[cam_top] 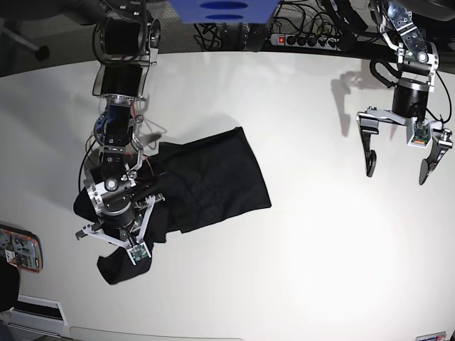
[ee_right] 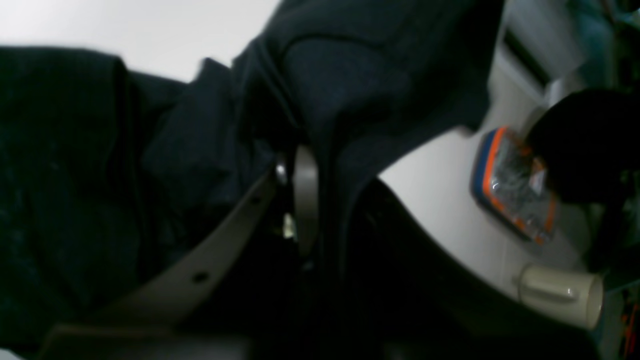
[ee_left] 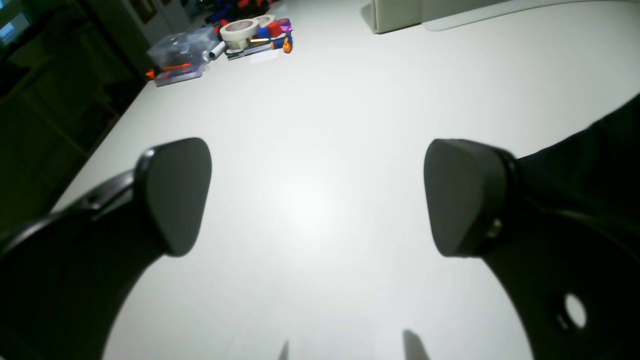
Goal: Fold the T-shirt properly
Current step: 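Fold the held end over onto the shirt with the right gripper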
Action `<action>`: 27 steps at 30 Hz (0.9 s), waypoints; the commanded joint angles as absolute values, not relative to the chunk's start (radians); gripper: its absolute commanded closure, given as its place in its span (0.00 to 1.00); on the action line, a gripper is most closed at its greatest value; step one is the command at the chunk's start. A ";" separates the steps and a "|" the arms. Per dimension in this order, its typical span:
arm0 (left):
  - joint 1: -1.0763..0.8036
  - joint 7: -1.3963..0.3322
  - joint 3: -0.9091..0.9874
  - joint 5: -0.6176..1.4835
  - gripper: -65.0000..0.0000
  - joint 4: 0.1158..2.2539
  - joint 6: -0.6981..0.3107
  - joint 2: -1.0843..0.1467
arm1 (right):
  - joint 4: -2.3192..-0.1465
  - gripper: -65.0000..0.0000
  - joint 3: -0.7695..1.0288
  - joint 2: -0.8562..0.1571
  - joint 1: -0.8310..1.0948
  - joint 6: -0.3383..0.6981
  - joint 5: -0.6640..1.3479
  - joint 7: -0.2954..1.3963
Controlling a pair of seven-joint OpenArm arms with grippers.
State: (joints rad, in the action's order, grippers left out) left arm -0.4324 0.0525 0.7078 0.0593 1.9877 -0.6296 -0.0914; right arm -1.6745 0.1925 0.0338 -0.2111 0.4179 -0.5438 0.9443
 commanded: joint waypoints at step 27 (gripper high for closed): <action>-0.433 0.082 0.630 0.068 0.00 2.005 -0.624 -0.096 | -1.853 1.00 -0.097 0.108 -0.001 0.415 -0.547 0.938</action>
State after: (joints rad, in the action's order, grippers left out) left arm -0.4351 0.0525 0.6266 0.0521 1.9873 -0.6262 -0.0891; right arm -1.8320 -0.0921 0.0994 0.0143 0.4183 -0.5526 0.9634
